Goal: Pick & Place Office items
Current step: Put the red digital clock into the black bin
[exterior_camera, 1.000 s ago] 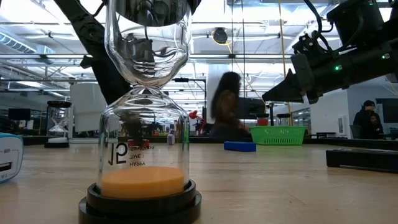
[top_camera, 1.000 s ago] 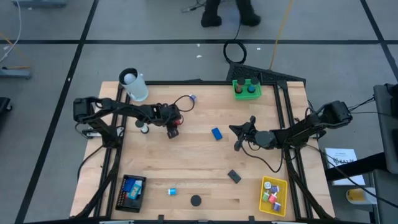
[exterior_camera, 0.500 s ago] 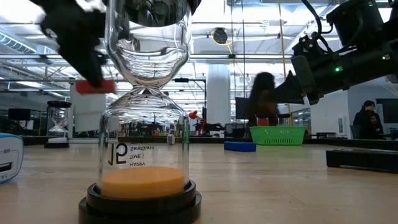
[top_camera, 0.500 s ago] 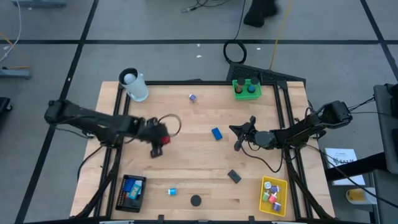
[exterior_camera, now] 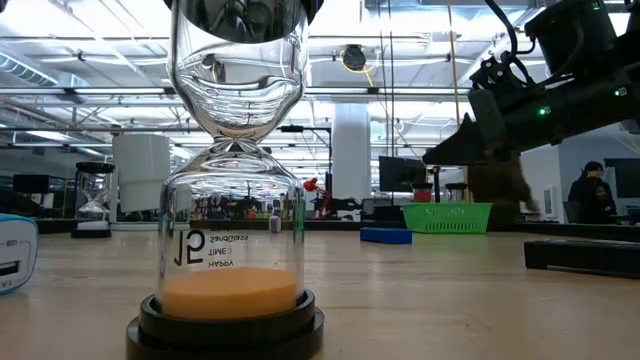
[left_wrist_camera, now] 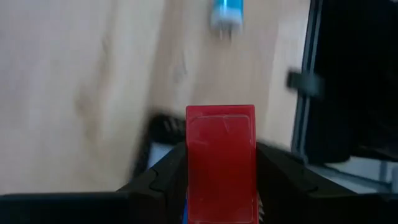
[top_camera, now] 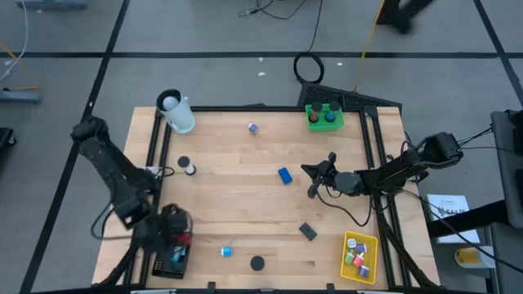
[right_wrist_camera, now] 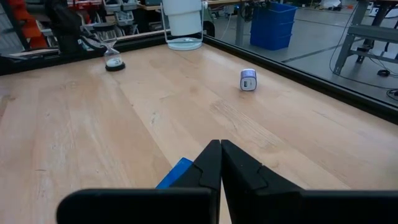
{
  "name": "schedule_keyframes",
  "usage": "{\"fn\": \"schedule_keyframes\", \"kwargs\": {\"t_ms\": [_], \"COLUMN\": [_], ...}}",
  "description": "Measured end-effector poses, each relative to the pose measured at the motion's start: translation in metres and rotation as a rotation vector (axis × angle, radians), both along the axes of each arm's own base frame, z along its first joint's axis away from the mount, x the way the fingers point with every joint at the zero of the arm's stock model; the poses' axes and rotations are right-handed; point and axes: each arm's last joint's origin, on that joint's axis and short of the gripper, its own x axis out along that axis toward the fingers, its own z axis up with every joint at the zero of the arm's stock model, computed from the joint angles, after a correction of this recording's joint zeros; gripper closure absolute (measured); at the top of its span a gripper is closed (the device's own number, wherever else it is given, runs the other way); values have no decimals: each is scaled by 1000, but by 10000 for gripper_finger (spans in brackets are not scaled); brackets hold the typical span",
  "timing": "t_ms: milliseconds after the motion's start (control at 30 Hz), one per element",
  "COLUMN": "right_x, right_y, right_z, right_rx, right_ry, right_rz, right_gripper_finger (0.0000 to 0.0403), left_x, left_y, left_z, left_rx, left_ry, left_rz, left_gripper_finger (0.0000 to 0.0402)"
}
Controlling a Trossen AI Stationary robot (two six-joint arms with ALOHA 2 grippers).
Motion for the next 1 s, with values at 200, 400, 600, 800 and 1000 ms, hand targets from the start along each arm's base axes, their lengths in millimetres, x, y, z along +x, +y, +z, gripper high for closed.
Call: {"fn": "schedule_keyframes", "kwargs": {"t_ms": [200,400,600,800,1000], "right_x": [0,0,0,0,0], "right_y": [0,0,0,0,0], "right_z": [0,0,0,0,0], "right_rx": [0,0,0,0,0], "right_ry": [0,0,0,0,0], "right_rz": [0,0,0,0,0], "right_gripper_finger": [399,399,399,399,399], "left_x": [-23,-21,-19,-19,-18], "left_y": [-40,-65,-69,-72,-77], "left_z": [-20,-45,-59,-58,-56], "left_rx": [-38,-20,33,-6,-82], "left_ry": [36,26,38,52,72], "left_rz": [-38,-76,-94,-110,-96], "left_gripper_finger": [247,247,247,247,211]}}
